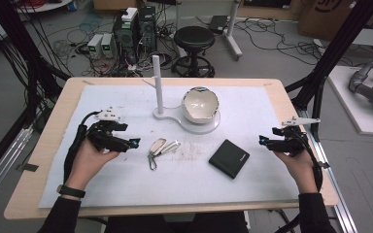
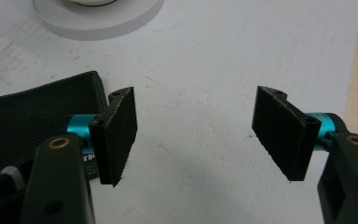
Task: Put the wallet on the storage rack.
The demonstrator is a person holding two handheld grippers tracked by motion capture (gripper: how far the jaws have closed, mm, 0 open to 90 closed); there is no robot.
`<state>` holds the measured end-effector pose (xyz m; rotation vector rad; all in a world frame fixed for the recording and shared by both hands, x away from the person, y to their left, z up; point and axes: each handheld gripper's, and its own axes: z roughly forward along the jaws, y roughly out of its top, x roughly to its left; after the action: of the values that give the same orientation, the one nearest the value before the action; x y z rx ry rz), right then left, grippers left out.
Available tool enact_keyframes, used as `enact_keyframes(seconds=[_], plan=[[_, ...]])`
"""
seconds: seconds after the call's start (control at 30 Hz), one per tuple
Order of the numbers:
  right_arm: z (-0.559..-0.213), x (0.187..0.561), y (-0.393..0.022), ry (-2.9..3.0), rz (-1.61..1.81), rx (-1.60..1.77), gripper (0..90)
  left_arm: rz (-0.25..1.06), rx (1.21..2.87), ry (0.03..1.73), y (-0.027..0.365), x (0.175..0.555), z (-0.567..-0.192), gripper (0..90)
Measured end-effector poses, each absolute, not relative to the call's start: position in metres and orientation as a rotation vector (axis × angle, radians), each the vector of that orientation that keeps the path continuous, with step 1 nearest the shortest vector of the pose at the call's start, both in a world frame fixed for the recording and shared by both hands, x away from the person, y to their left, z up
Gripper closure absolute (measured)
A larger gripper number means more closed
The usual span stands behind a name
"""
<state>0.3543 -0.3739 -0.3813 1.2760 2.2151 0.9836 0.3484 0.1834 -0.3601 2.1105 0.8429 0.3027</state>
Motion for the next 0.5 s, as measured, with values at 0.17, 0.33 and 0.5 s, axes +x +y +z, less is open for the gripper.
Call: enact_keyframes(seconds=[0.17, 0.33, 0.5], plan=[[-0.382, 0.354, -0.375, 2.211, 0.981, 1.286, 31.7, 0.294, 2.133, 0.829, 0.173, 0.349, -0.364, 25.9], [-0.383, 0.353, -0.375, 2.218, 0.98, 1.283, 31.8, 0.277, 2.161, 0.806, 0.163, 0.349, -0.367, 26.9], [-0.381, 0.349, -0.373, 2.247, 1.011, 1.258, 34.6, 0.282, 2.153, 0.814, 0.163, 0.35, -0.366, 27.1]])
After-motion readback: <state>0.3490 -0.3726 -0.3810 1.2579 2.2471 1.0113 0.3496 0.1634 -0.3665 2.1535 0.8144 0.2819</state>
